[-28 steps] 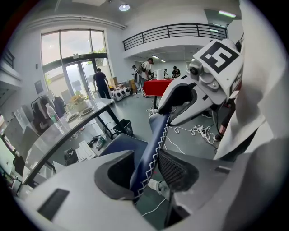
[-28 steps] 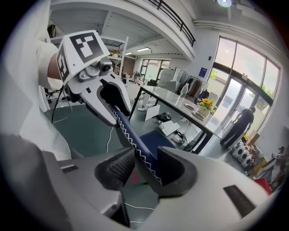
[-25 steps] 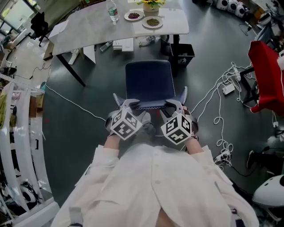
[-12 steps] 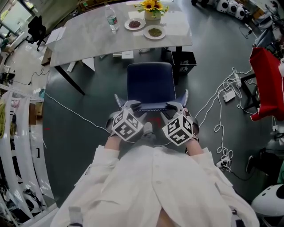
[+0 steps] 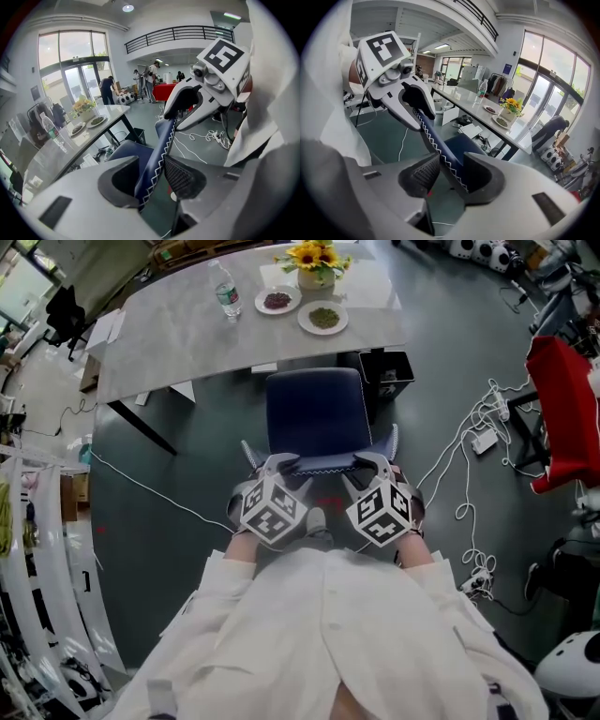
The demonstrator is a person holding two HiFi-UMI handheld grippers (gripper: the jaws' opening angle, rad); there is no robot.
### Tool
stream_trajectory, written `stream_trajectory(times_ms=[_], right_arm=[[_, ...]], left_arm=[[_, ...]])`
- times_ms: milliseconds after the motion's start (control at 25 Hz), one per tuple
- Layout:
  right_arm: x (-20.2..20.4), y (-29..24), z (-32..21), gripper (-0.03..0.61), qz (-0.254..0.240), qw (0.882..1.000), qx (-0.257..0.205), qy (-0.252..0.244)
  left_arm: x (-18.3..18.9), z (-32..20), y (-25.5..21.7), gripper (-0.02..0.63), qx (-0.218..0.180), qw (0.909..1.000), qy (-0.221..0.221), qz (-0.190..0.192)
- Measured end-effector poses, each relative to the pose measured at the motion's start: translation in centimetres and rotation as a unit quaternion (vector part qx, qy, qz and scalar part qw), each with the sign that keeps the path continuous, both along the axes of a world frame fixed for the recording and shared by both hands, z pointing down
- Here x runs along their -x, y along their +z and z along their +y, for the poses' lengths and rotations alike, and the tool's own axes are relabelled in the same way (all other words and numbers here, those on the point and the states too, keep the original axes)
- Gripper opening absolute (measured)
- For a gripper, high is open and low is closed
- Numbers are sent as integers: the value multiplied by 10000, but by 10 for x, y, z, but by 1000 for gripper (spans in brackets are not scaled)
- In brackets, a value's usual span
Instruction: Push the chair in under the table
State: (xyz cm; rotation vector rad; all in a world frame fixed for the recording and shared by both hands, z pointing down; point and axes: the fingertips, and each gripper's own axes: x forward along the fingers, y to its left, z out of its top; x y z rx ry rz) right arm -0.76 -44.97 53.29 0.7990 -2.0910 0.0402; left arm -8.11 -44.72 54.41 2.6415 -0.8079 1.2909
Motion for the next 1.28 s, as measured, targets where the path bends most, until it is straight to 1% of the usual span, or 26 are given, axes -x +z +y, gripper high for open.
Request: stream_trajectory(times_ms=[120,480,640,800,1280], right_arm=[[0,-1,-19,153,8,10000,-42,61],[8,-3,-69,155,-19,9997,-173,161],[9,-1,-89,155,18,9997,-154,207],[10,-3,-109,156,-33,9993,-262,267],[5,0,-158,156,1,9994,-294,204]], left_arm=[[0,-19,0,170,30,10000,13,4],[8,-71,-2,172,-57,10000,65,13],[9,-92,-1,172,-55,10000,61,34],[11,-112,-3,174,-84,9999,52,31],[6,-161,-1,179,-165,9998,-74,71]])
